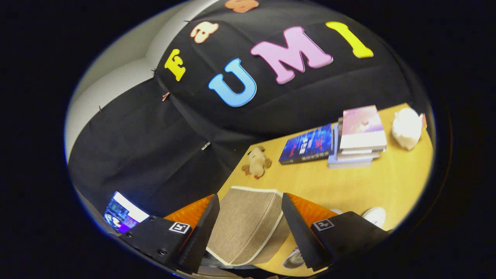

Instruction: Open the storage box then place both shoes into the box .Put the left shoe in first, then the right shoe, with the right side of both shoes facing outward in a uniform manner.

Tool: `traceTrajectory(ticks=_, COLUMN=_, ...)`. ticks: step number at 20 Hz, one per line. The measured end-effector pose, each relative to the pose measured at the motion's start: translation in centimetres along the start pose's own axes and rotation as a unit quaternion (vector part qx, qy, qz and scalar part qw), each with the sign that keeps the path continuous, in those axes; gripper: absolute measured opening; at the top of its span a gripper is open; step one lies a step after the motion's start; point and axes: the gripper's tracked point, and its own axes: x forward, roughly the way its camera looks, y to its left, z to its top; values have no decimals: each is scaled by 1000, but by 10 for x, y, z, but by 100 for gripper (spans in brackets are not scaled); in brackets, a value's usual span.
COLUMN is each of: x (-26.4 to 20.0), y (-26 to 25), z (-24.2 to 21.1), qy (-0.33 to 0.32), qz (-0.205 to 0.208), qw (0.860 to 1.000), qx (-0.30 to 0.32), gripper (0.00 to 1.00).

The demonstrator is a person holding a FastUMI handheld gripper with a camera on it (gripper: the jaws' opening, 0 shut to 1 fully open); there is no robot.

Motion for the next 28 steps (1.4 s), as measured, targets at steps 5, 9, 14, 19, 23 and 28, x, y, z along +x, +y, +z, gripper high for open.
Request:
traceTrajectory(ticks=5, x=8, y=-26, z=-83, qy=117, qz=61, qw=982, qx=137, gripper=97)
traceTrajectory(ticks=9, x=20, y=-39, z=-127, qy=180, qz=94, qw=956, qx=210, gripper=97)
traceTrajectory(ticks=14, x=44, y=-29, z=-141, qy=210, qz=149, qw=920, qx=294, gripper=97)
traceTrajectory(ticks=19, x=41, y=-24, z=-143, qy=232, qz=209, qw=879, qx=360, gripper=66)
traceTrajectory(ticks=23, x=30, y=-28, z=-140, qy=212, qz=234, qw=887, qx=338, gripper=12)
traceTrajectory(ticks=28, x=13, y=-4, z=-114, qy=185, qz=251, qw=895, qx=320, gripper=6)
